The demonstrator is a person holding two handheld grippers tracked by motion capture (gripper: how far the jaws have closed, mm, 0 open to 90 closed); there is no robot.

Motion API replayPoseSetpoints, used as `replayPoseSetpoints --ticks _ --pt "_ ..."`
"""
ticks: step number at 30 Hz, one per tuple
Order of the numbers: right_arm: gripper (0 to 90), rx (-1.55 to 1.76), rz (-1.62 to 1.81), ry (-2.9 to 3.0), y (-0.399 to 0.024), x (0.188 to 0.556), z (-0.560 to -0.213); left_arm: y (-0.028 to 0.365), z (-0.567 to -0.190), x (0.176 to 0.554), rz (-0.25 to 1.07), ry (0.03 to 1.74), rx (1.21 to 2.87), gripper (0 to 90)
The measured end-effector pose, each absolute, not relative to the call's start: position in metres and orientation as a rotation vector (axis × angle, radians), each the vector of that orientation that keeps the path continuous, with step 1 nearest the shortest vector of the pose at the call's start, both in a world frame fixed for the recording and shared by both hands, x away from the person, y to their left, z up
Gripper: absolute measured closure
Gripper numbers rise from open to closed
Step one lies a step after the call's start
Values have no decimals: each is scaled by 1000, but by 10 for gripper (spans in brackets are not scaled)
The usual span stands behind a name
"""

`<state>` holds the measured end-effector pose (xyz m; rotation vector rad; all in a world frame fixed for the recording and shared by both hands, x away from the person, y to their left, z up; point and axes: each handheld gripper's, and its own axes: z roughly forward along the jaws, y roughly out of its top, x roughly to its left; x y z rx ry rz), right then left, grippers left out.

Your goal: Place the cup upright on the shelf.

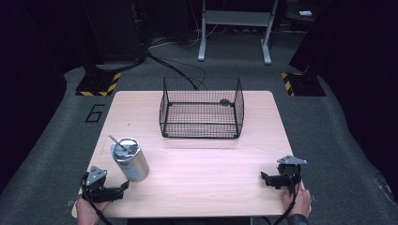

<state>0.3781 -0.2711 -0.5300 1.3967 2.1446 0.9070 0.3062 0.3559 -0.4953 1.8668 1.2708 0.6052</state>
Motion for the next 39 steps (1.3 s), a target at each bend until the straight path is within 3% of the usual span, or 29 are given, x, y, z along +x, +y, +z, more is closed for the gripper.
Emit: replayPoseSetpoints --ticks 15,39 --pt "0 1395 907 2145 -272 378 -530 344 -461 312 595 1203 1767 0" --pt "0 1396 908 2145 -272 378 -530 321 -450 340 641 1199 1706 0"
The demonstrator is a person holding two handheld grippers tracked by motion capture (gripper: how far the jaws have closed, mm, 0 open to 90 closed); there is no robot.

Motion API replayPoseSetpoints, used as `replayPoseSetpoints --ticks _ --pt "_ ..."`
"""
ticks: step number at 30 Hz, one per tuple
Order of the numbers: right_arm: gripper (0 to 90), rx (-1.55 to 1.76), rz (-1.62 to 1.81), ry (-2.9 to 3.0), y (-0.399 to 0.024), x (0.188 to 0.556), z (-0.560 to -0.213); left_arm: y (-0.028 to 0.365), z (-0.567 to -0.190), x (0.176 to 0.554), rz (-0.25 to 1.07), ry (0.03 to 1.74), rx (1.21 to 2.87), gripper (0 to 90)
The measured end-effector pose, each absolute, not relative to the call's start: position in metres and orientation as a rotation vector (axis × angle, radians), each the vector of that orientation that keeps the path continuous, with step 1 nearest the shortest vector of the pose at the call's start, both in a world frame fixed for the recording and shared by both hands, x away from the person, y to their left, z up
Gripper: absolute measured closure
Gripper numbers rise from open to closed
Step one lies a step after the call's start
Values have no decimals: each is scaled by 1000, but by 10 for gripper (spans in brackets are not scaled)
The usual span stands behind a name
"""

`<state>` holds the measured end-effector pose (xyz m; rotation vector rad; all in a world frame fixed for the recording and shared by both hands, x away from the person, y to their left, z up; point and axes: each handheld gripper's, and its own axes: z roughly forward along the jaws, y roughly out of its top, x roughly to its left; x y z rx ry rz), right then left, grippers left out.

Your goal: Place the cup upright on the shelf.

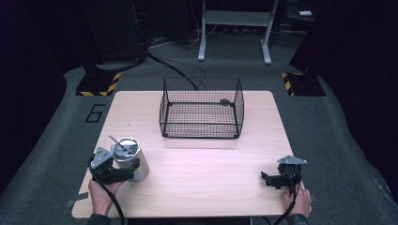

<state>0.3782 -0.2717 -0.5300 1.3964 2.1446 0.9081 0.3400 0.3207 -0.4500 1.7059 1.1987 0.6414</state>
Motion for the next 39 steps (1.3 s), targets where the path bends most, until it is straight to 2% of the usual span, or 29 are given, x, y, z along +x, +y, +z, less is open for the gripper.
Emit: replayPoseSetpoints --ticks 19,39 --pt "0 1396 908 2144 -272 378 -530 308 -454 352 701 1230 1647 9" --pt "0 1396 908 2145 -272 378 -530 312 -452 350 714 1189 1678 33"
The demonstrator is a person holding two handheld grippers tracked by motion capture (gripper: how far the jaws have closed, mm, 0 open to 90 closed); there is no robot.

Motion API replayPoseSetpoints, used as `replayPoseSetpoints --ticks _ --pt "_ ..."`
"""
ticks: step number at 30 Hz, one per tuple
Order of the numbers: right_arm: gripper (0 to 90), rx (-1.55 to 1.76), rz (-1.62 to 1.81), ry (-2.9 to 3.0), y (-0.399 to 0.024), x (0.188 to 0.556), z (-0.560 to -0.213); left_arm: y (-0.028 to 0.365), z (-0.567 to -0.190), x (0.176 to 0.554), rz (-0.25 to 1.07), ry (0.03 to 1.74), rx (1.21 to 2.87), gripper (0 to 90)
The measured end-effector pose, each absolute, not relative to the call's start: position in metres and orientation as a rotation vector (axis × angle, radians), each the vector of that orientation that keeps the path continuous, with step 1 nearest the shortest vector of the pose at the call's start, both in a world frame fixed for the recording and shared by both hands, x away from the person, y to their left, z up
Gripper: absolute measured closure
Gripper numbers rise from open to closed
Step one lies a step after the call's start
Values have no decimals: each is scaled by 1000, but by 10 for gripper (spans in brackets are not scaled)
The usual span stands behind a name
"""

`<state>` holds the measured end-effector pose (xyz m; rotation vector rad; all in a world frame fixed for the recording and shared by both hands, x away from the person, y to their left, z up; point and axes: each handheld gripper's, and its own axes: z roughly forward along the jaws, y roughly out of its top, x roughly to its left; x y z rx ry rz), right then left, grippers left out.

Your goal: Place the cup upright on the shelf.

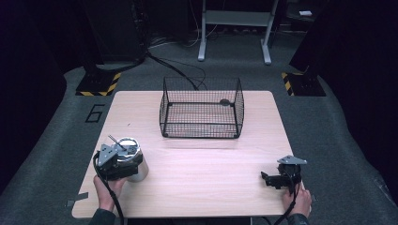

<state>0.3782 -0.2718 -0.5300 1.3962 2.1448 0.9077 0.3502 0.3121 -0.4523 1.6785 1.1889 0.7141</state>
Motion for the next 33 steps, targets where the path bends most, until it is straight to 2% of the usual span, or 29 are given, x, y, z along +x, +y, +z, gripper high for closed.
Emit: replayPoseSetpoints --ticks 15,33 --pt "0 1396 908 2145 -272 378 -530 315 -437 344 705 1140 1691 33" --pt "0 1396 907 2145 -272 378 -530 298 -415 349 670 1057 1736 33"
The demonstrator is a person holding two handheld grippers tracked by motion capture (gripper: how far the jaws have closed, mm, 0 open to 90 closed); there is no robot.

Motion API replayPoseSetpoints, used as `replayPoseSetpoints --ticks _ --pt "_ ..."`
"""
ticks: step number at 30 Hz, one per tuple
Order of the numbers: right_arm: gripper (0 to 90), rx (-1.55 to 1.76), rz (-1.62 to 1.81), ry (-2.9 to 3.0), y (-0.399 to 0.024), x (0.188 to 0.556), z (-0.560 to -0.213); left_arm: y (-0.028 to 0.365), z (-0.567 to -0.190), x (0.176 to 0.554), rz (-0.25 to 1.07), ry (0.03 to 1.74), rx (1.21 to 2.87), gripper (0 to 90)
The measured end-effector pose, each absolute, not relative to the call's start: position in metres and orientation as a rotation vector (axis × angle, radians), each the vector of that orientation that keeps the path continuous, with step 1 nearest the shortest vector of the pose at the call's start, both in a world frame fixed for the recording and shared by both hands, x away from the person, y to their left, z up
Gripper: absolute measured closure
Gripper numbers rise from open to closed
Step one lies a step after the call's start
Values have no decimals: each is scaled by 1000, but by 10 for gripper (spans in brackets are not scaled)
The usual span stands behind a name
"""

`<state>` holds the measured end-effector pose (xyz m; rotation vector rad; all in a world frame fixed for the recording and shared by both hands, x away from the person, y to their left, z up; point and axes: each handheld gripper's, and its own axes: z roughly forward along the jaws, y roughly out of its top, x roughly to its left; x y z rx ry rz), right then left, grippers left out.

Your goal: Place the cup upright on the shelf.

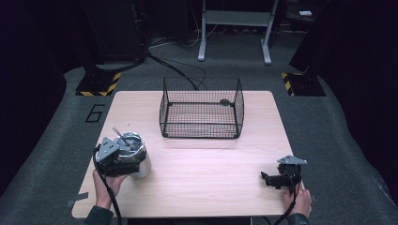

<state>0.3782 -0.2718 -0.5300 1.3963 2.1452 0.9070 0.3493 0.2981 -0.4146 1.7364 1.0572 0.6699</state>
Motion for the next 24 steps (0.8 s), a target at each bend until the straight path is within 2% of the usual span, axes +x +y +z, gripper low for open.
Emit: replayPoseSetpoints --ticks 24 --pt "0 1396 908 2145 -272 378 -530 271 -401 364 648 955 1800 33"
